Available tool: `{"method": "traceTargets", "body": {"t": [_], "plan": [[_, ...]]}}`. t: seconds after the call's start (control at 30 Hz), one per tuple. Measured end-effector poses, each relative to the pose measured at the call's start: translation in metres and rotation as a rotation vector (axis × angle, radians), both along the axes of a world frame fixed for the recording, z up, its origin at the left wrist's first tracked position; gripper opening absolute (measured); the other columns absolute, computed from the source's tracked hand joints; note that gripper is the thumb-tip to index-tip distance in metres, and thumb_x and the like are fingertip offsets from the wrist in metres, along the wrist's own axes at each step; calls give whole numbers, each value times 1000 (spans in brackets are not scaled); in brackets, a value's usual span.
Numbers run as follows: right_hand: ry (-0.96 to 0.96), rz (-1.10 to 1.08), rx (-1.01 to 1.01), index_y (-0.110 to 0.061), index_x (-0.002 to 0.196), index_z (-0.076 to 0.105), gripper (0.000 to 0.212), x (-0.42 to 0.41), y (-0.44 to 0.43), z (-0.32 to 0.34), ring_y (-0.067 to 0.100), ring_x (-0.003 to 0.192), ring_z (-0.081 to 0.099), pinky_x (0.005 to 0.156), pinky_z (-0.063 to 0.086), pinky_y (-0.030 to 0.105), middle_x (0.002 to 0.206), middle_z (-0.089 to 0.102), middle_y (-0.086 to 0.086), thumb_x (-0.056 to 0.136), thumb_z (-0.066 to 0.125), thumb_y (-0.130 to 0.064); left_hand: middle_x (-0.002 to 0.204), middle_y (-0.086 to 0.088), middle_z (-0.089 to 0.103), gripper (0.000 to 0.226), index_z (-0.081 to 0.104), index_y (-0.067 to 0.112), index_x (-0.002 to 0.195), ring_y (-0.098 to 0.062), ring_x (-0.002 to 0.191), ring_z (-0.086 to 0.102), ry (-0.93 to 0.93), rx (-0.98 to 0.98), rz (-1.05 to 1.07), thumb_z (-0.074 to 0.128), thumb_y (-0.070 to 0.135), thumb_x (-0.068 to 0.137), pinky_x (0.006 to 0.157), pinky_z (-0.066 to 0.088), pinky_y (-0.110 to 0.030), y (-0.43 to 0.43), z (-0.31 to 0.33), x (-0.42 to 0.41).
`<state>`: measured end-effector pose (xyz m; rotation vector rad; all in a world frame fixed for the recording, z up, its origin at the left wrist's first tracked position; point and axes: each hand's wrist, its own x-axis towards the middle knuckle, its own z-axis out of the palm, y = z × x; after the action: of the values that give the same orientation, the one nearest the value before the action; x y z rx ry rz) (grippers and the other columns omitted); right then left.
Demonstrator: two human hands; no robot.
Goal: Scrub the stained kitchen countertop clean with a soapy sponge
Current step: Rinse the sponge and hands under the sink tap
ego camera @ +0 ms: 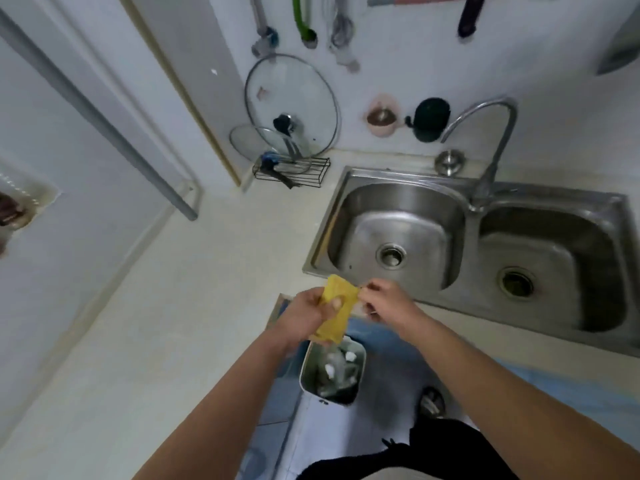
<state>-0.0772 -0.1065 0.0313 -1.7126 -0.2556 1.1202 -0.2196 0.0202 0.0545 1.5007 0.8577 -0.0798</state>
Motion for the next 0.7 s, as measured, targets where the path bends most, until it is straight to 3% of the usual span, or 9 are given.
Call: {"method": "traceTargets", "body": {"t": [0.1,0.17,0.27,0.37,0.43,0.47,0.53,0.6,0.7], "plan": [[4,-21,-19,-14,80,64,13,63,-37,-5,9,53,52,54,48,24,63,57,2,92,67,-16,75,4,67,21,68,22,89,-7,58,63,92,160,-75,67,40,99,49,49,-27,-18,5,61],[-21,-27,-73,-14,84,66,9,96,-55,-7,11,55,52,51,45,21,64,58,3,93,65,-13,81,3,69,24,69,21,98,-10,67,66,103,90,-78,71,44,95,56,51,-29,-30,13,87],[-233,-58,-199,-14,78,64,16,167,-77,-18,18,62,54,54,46,26,68,58,8,93,58,-13,88,2,73,37,64,16,117,-18,79,71,11,-185,-76,73,26,82,62,56,-37,-50,26,122],[-502,-84,-357,-15,67,52,20,242,-92,-29,30,78,59,68,46,37,76,57,13,87,55,-13,94,-2,75,53,56,10,130,-23,83,73,-24,-273,-110,64,7,77,63,59,-41,-55,30,150],[-664,-155,-452,-8,95,61,12,284,-100,-22,40,97,62,83,51,42,102,62,20,88,59,-17,102,-9,71,56,58,11,130,-26,86,71,-20,-244,-73,66,3,75,65,58,-42,-51,26,175],[-727,-143,-506,-4,114,59,29,301,-102,-14,41,106,59,90,51,45,116,58,22,89,60,-18,105,-11,69,52,61,12,127,-25,86,70,-18,-204,-55,70,4,77,66,57,-41,-49,24,188],[-828,-43,-591,-3,133,47,45,332,-99,-5,38,117,54,95,48,45,131,49,20,92,59,-17,102,-10,69,31,65,15,120,-19,79,68,-14,-115,-28,73,11,90,60,54,-34,-43,21,220],[-877,76,-672,-2,137,43,49,362,-88,-1,37,119,52,96,47,45,136,45,19,93,57,-18,100,-10,70,23,65,14,121,-19,73,66,30,-26,-14,67,21,99,52,50,-29,-33,17,257],[-849,260,-740,-6,122,60,36,386,-75,-14,32,100,60,85,54,41,114,59,15,89,57,-19,101,-12,67,32,62,8,124,-18,68,63,94,98,-50,65,28,100,46,46,-24,-13,9,304]]}}
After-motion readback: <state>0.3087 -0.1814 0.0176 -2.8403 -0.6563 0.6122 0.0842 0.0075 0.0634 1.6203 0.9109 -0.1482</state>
